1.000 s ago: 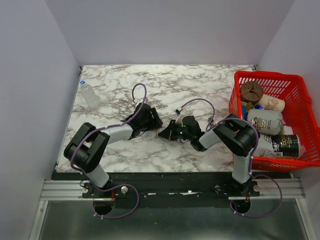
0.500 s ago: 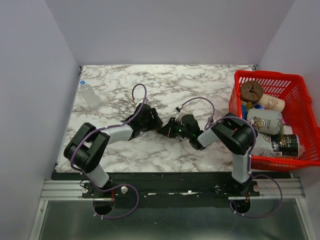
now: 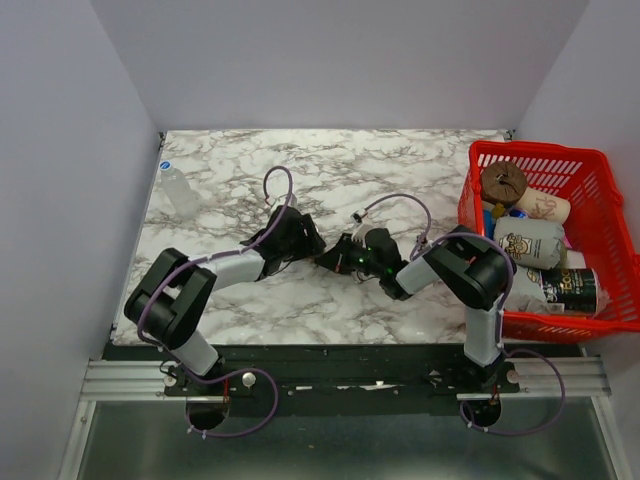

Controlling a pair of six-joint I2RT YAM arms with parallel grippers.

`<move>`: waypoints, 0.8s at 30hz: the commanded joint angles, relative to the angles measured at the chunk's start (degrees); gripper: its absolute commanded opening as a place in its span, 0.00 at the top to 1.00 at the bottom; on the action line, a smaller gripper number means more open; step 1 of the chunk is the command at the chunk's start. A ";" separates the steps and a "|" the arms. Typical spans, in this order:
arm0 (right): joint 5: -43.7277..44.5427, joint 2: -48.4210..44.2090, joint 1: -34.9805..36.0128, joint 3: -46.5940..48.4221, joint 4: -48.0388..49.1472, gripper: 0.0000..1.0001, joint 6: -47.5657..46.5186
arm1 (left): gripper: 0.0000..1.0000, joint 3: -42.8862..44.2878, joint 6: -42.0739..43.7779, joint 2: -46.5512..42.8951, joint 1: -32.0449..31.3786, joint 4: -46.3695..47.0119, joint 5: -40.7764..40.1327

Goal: Unlock with the key

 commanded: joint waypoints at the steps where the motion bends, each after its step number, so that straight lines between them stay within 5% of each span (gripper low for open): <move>1: 7.91 -5.27 -4.08 0.66 12.95 0.99 -2.05 | 1.00 -0.80 1.16 -5.77 -2.01 -3.46 10.73; 24: -3.34 -22.33 -9.70 -0.92 8.90 0.99 0.58 | 1.00 -1.94 4.77 -14.40 -0.87 7.88 21.98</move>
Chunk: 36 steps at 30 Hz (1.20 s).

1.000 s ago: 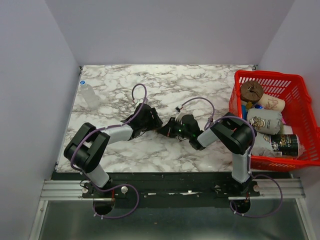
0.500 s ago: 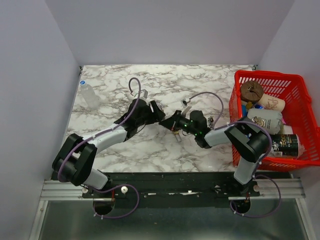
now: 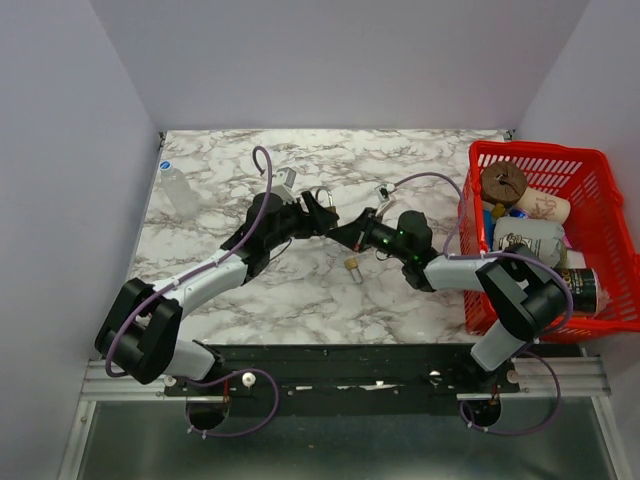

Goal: Unlock with the key

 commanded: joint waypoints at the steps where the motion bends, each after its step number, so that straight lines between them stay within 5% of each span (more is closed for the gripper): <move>1: 3.92 -3.05 -3.19 2.03 10.58 0.99 1.30 | 1.00 -2.22 0.75 -1.44 -1.83 -2.78 11.94; 14: -0.22 -3.75 -4.69 2.38 12.52 0.99 2.81 | 1.00 -2.66 0.84 -2.23 -1.83 0.03 14.50; 20: -1.19 -6.12 -4.69 2.73 5.94 0.98 -2.11 | 1.00 -1.61 2.77 -3.19 -1.83 -3.90 12.13; 23: -1.45 -8.05 -4.69 1.50 0.76 0.91 -5.45 | 1.00 -0.20 4.79 -3.72 -1.74 -8.74 7.91; 33: -0.22 -22.64 -4.69 -6.15 -15.13 0.35 -13.45 | 1.00 1.38 9.26 -5.22 -0.78 -13.94 3.95; 36: -1.27 -25.90 -4.77 -1.60 -25.66 0.30 -17.75 | 1.00 1.73 14.00 -7.41 -0.86 -15.61 5.87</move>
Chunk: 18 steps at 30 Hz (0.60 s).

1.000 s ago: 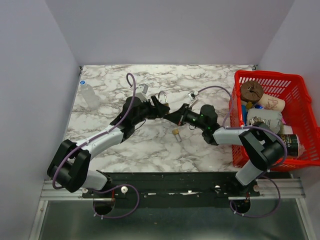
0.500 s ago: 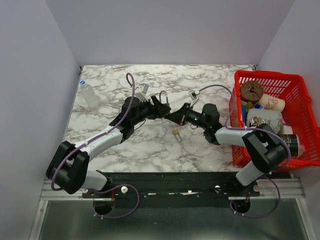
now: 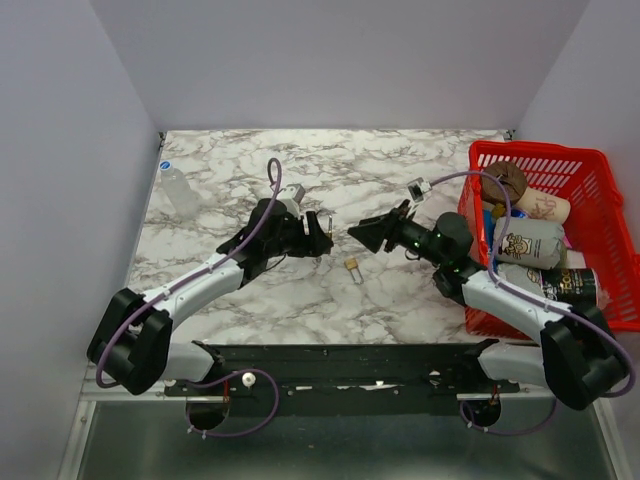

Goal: Unlock with the key

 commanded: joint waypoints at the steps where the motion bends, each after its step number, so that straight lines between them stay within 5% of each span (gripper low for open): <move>1: -0.26 -3.54 -0.08 5.50 -14.71 0.29 -9.09 | 1.00 1.43 8.18 -5.22 -0.12 -0.92 3.21; 7: -5.02 -2.23 0.10 15.77 -30.10 0.28 -15.87 | 1.00 -0.33 16.36 -11.29 -0.21 -7.16 8.75; 18: -7.93 3.13 5.28 17.99 -27.21 0.28 -14.74 | 1.00 -2.00 19.18 -16.13 -0.21 -7.44 13.14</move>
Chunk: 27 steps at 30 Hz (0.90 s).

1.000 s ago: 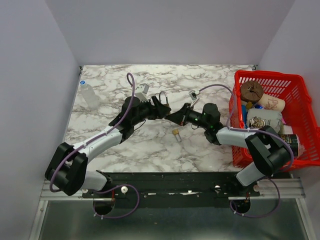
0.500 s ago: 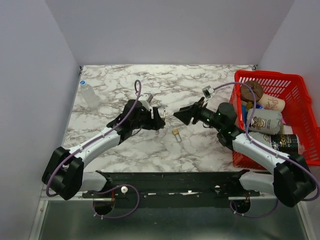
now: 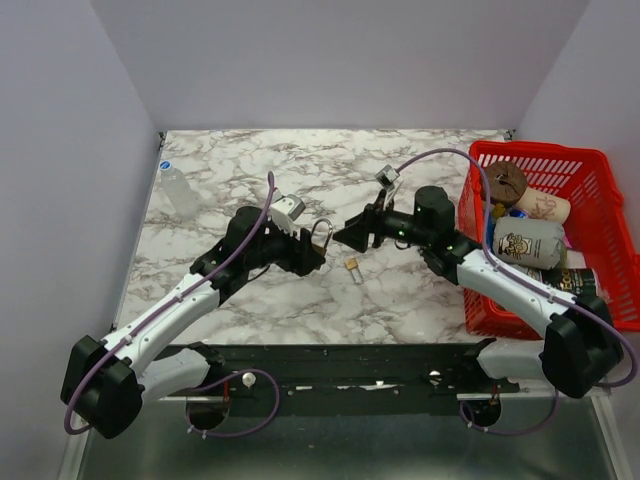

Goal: Unlock with the key

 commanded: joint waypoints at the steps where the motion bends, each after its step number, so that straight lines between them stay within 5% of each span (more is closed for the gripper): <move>1: -1.98 2.98 2.05 1.88 -0.57 0.28 -0.38 | 1.00 -0.10 1.76 -1.16 -0.10 3.87 4.56; 11: 7.67 7.47 2.32 1.45 -2.59 0.31 1.10 | 1.00 -1.16 1.67 -3.10 -0.19 5.27 6.32; 27: 9.10 9.66 2.23 1.62 -3.20 0.32 0.14 | 1.00 -3.00 -0.35 -5.38 -0.10 11.16 14.40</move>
